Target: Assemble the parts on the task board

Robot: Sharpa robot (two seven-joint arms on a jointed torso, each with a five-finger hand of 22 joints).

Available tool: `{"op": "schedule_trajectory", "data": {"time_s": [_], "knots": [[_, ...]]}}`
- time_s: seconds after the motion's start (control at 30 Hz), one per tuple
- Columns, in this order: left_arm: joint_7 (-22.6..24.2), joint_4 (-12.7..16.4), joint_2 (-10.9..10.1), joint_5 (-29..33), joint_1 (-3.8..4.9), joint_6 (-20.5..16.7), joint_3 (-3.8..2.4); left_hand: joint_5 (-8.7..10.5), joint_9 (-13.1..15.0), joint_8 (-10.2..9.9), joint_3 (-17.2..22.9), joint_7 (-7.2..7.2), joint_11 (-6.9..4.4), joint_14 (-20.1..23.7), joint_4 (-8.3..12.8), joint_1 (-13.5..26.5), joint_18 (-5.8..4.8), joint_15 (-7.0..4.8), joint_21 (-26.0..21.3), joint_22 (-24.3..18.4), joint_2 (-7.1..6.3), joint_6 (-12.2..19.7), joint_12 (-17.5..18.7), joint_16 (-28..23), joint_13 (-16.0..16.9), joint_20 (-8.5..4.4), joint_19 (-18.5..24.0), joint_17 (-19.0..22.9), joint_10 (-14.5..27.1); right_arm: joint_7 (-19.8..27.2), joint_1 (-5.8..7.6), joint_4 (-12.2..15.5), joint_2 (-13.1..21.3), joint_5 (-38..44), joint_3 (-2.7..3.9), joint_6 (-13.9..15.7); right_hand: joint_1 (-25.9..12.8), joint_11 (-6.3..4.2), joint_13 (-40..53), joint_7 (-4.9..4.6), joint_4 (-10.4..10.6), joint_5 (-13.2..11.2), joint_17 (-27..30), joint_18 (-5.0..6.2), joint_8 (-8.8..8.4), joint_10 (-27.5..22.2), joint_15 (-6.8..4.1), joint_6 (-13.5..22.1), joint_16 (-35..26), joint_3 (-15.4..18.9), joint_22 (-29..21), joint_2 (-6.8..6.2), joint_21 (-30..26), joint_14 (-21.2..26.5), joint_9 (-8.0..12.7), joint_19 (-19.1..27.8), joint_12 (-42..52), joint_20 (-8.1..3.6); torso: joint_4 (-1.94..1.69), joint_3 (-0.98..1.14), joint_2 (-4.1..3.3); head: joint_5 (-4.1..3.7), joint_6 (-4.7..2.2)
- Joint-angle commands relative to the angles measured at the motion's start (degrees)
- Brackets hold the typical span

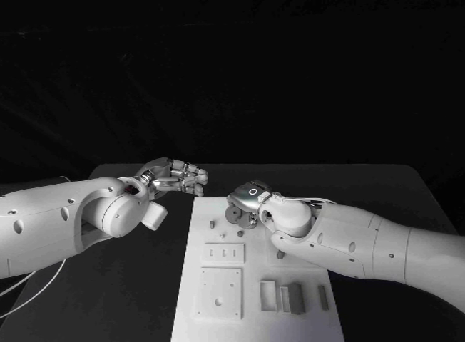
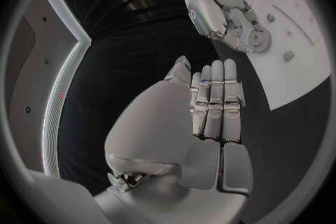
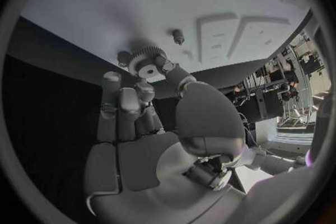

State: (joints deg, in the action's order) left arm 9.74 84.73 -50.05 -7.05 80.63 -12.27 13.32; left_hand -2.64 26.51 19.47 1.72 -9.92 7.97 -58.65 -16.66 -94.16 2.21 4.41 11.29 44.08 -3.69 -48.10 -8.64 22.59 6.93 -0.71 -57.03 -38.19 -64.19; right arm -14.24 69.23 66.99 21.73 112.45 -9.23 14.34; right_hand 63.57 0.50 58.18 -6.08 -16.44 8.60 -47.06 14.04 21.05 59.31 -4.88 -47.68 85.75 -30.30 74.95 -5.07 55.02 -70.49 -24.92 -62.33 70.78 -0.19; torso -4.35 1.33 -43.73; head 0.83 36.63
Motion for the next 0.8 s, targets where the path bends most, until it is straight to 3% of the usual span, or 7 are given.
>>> {"op": "schedule_trajectory", "data": {"time_s": [0.03, 0.53, 0.8], "knots": [[0.3, 0.2, 0.0, -0.2, 0.16, 0.1, -0.07, -0.17, 0.1, -0.2, 0.2, -0.27, -0.15, 0.0, 0.0, 0.1, 1.03, 0.38, -0.4, 0.0, -0.23, 0.0, 0.2, -0.4, 0.0, -0.18, 0.0, -0.1, -0.4, 0.5, -0.19, -0.4, 0.3, -0.3, -0.21, -2.7, 0.0, 0.02, -0.1, -0.67, 0.0, 0.1, 0.1, 0.96, -0.27, -0.4, -0.22, -8.1, -0.1, -0.3, 0.8, -0.48, -0.2, 0.3, 0.0, 0.1, -0.3, -0.47, 0.04, 0.08, -0.01, -0.01, 0.05], [0.3, 0.1, 0.1, -0.2, 0.18, 0.1, -0.07, -0.17, 0.1, -0.2, 0.2, -0.27, -0.15, 0.0, 0.0, 0.1, 1.03, 0.38, -0.4, 0.0, -0.24, 0.0, 0.3, -0.4, 0.0, -0.17, 0.0, -0.1, -0.4, 0.4, -0.19, -0.3, 0.4, -0.3, -0.26, -2.5, 0.0, 0.07, -0.1, -0.71, -0.1, 0.1, 0.1, 0.96, -0.33, -0.4, -0.15, -8.1, -0.1, -0.4, 0.8, -0.31, -0.2, 0.3, 0.0, 0.2, -0.3, -0.44, 0.0, 0.08, 0.01, 0.08, -0.02], [0.3, 0.2, 0.0, -0.2, 0.18, 0.0, -0.07, -0.17, 0.1, -0.3, 0.2, -0.27, -0.15, 0.0, 0.0, 0.1, 1.03, 0.39, -0.4, 0.0, -0.25, 0.0, 0.3, -0.5, 0.0, -0.17, 0.0, -0.2, -0.4, 0.8, -0.19, 0.3, 0.6, -1.0, -0.3, -3.0, -0.1, 0.43, -0.1, -1.11, 0.0, 0.1, 0.1, 0.96, -1.18, -0.6, 0.09, -7.0, -0.2, -0.3, 0.9, -1.05, -0.3, 0.5, 0.3, 0.3, -0.3, -0.36, 0.03, 0.05, 0.0, 0.09, 0.05]]}}
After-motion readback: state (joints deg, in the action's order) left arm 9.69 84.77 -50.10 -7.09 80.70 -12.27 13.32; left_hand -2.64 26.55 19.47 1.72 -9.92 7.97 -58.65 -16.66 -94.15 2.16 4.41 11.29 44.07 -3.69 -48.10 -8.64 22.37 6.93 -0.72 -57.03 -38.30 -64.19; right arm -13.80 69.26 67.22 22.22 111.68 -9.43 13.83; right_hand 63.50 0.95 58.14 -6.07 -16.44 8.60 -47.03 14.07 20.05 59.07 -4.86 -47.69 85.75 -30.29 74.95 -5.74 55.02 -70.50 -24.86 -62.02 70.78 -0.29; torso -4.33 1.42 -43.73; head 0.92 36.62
